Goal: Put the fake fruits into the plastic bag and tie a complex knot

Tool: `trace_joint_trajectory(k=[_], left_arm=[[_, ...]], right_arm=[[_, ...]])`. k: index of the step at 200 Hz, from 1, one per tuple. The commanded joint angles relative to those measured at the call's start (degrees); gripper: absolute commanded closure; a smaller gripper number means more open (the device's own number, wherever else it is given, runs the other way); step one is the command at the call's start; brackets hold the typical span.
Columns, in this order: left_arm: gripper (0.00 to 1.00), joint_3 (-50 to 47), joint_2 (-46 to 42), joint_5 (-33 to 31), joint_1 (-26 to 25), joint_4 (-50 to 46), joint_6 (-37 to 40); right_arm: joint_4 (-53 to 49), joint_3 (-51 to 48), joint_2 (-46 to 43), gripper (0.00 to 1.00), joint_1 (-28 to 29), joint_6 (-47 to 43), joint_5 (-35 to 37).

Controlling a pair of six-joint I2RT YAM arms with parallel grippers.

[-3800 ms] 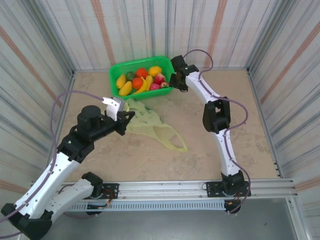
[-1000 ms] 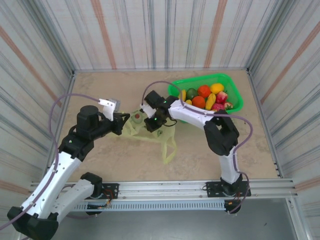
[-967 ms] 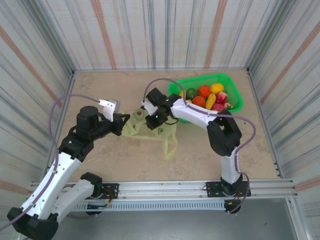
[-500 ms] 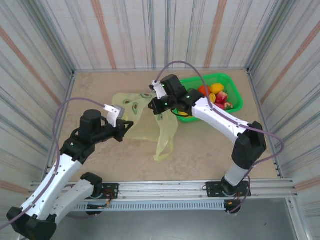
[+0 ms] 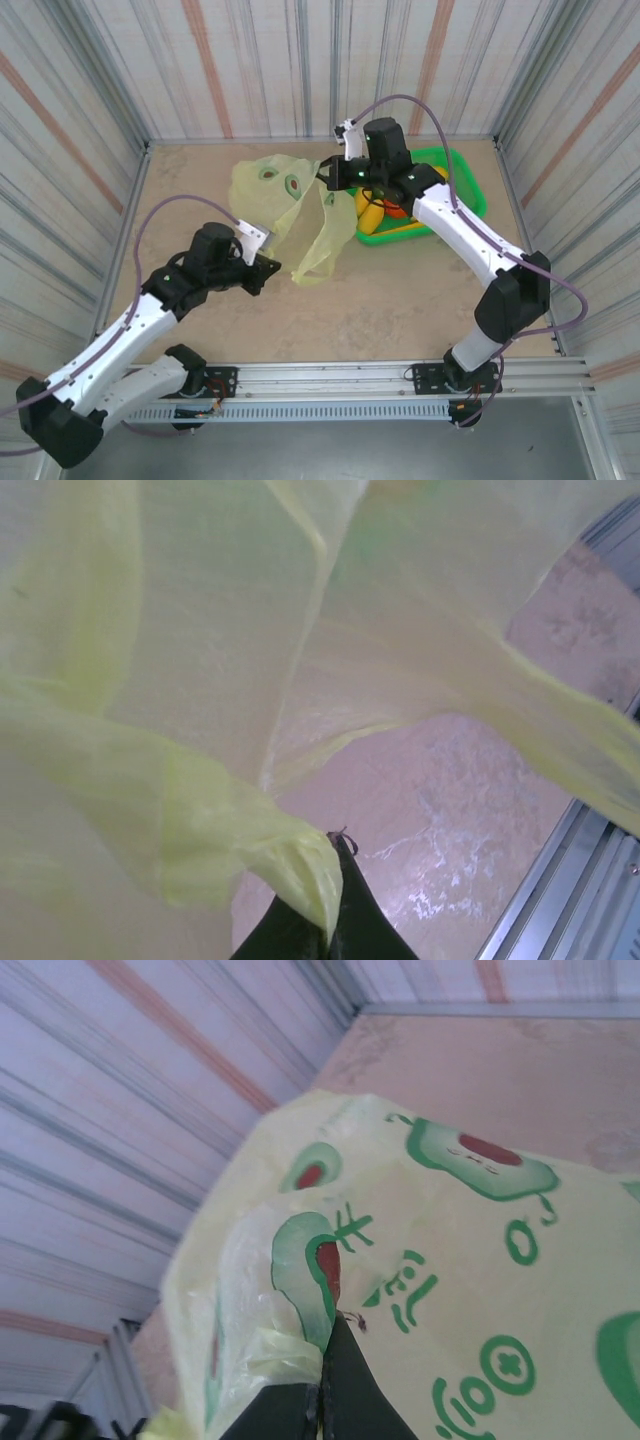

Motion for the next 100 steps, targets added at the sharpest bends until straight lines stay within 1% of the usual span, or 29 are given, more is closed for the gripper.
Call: trace_joint_trajectory(k=[1, 16, 33, 42, 55, 68, 75, 82, 95, 100], left_arm=[[1.0, 1.7, 1.6, -4.9, -1.3, -1.9, -1.9], [1.0, 1.5, 1.5, -5.4, -1.6, 0.8, -3.8], [1.0, 0.3, 0.1, -6.0, -2.0, 5.4, -6.0], [1.0, -0.8, -1.2, -5.9, -2.0, 8.4, -7.4], [1.0, -2.6, -3.2, -5.3, -2.0, 12.5, -9.0], [1.0, -3.5, -4.3, -5.1, -2.0, 14.5, -10.2], [1.0, -3.6, -4.4, -4.9, -2.0, 14.7, -10.6], [1.0, -3.6, -4.3, -4.5, -2.0, 14.9, -10.9], [1.0, -3.3, -3.6, -4.0, -2.0, 14.8, -11.6], [1.0, -3.3, -3.3, -3.7, -2.0, 14.9, -12.0]], right_arm=[[-2.0, 3.4, 3.0, 1.0, -0.2, 0.8, -7.8], [-3.4, 4.1, 5.4, 1.0, 0.1, 0.4, -11.9], [-6.6, 4.7, 7.8, 0.98, 1.0, -2.2, -12.5], [-8.3, 4.8, 8.8, 0.96, 1.5, -4.1, -11.4], [-10.2, 4.4, 9.4, 0.96, 1.9, -5.8, -7.9], [-10.9, 3.4, 9.3, 0.95, 1.7, -6.8, -4.9], [-11.4, 3.2, 9.0, 0.88, 1.5, -7.2, -3.4], [-11.8, 3.0, 8.6, 0.76, 1.4, -7.4, -2.6], [-12.3, 2.8, 7.4, 0.62, 1.2, -7.5, -1.3], [-12.3, 2.7, 6.8, 0.55, 1.2, -7.3, -0.9]])
